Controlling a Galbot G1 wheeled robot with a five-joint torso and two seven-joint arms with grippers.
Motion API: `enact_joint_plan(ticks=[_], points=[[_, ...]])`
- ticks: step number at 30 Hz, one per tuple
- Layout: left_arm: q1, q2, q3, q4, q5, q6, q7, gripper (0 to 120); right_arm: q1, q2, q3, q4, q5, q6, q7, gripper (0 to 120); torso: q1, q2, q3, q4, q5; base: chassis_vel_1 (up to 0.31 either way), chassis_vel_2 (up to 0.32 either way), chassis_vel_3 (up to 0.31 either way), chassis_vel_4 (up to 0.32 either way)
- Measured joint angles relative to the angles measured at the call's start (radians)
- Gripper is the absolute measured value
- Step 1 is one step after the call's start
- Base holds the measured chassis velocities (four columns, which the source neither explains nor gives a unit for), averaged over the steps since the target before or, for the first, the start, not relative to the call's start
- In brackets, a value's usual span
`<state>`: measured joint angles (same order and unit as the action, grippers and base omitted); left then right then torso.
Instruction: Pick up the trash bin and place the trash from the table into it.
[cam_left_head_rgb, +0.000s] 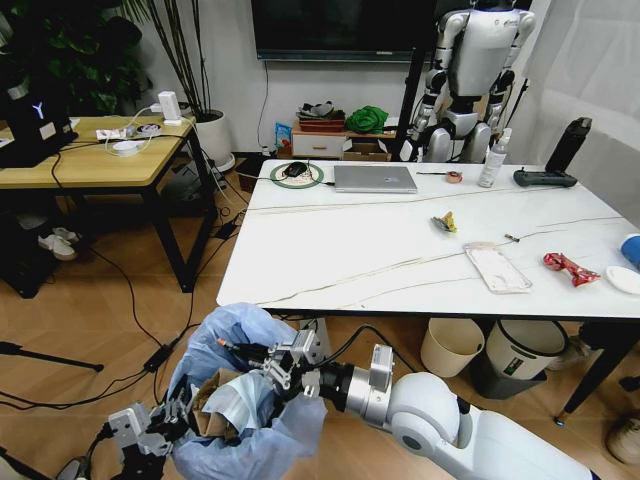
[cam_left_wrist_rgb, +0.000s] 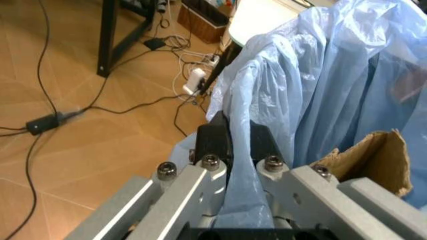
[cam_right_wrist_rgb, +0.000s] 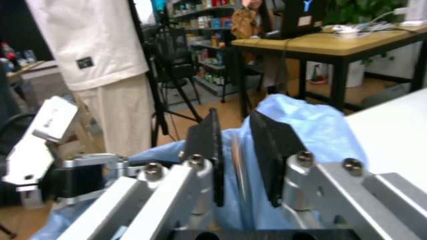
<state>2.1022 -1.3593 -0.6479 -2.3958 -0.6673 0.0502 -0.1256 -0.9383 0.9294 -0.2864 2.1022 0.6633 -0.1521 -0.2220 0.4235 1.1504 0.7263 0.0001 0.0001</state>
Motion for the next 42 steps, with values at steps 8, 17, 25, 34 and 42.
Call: enact_joint_plan(ticks=[8, 17, 25, 34, 42], points=[[-0.006, 0.012, 0.044, 0.023, 0.009, 0.001, -0.003, 0, -0.06, -0.005, 0.123, 0.023, 0.0, 0.04, 0.106, 47, 0.0, 0.0, 0.0, 0.0002, 0.0, 0.0, 0.0, 0.0, 0.0], [-0.026, 0.045, 0.084, 0.066, 0.022, -0.014, 0.001, 0, -0.269, -0.009, 0.469, -0.047, 0.005, 0.226, 0.272, 75, 0.0, 0.0, 0.0, 0.0, 0.0, 0.0, 0.0, 0.0, 0.0], [-0.074, 0.089, 0.114, 0.104, 0.04, -0.016, 0.001, 0, -0.583, 0.055, 0.92, -0.003, -0.08, 0.267, 0.192, 100, 0.0, 0.0, 0.0, -0.0003, 0.0, 0.0, 0.0, 0.0, 0.0], [-0.098, 0.1, 0.124, 0.129, 0.037, -0.027, 0.005, 0, -0.76, 0.31, 1.078, 0.043, -0.131, 0.32, 0.114, 100, 0.0, 0.0, 0.0, -0.0003, 0.0, 0.0, 0.0, 0.0, 0.0], [-0.112, 0.113, 0.146, 0.161, 0.038, -0.04, 0.01, 0, -0.772, 0.482, 1.065, -0.009, -0.178, 0.359, 0.038, 100, 0.0, 0.0, 0.0, 0.0, -0.0004, 0.0, 0.0, 0.0, 0.0]])
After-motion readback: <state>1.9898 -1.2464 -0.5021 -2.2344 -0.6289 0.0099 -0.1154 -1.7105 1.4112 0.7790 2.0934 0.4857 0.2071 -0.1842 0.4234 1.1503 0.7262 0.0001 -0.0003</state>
